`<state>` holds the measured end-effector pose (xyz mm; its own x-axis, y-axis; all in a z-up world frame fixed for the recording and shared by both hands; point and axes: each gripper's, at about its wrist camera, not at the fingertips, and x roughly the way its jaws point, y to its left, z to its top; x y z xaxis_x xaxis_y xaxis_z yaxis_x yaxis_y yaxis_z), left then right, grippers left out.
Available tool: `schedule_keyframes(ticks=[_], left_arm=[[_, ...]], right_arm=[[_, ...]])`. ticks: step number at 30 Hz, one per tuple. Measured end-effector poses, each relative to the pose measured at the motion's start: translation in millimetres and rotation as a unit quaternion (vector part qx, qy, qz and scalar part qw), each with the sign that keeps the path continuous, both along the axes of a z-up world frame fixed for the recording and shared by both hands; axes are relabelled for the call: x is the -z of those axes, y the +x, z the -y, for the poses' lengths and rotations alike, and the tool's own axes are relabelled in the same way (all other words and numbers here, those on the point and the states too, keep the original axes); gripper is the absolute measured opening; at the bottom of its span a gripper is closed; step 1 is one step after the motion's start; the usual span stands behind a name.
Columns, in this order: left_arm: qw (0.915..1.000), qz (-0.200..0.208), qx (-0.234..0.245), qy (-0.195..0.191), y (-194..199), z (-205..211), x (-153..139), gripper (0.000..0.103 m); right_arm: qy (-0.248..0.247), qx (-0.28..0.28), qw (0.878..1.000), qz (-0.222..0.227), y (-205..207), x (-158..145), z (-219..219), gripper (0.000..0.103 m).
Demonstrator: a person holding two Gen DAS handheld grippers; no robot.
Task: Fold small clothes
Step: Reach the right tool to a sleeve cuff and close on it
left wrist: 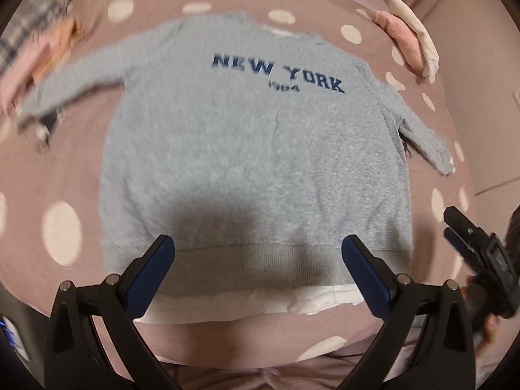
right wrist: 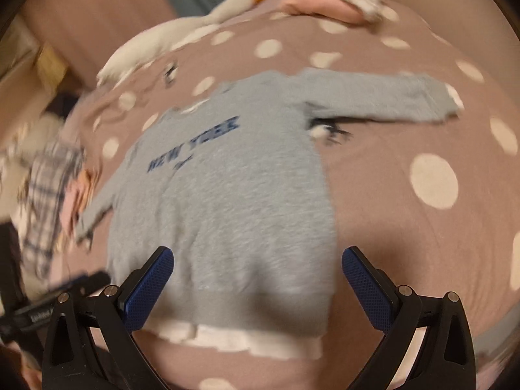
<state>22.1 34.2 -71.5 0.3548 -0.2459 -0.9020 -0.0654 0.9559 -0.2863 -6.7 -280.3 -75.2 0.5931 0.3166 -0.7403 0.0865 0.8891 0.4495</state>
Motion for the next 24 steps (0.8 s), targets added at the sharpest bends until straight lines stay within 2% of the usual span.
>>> schedule_keyframes(ticks=[3, 5, 7, 10, 16, 21, 24], left_arm=[[0.9976, -0.009, -0.020, -0.065, 2, -10, 6, 0.103], [0.9959, -0.013, -0.029, -0.085, 3, -14, 8, 0.103], [0.9956, -0.016, -0.034, -0.086, 7, -16, 8, 0.103], [0.9962, -0.013, -0.033, -0.080, 14, -15, 8, 0.103], [0.9965, -0.010, -0.019, -0.080, 32, -7, 11, 0.103], [0.9958, -0.003, -0.042, -0.081, 44, -13, 10, 0.103], [0.9954, 0.006, -0.055, -0.079, 50, -17, 8, 0.103]], right_arm=[[0.047, 0.041, 0.998, -0.009, 3, 12, 33, 0.102], [0.096, 0.077, 0.992, -0.010, 4, 24, 64, 0.102], [0.119, 0.105, 0.987, -0.006, 8, 29, 85, 0.102], [0.126, 0.148, 0.981, 0.009, 17, 33, 118, 0.102], [0.148, 0.195, 0.969, 0.022, 55, 45, 162, 0.102], [0.165, 0.234, 0.957, 0.042, 79, 52, 188, 0.102], [0.195, 0.256, 0.946, 0.039, 89, 66, 205, 0.102]])
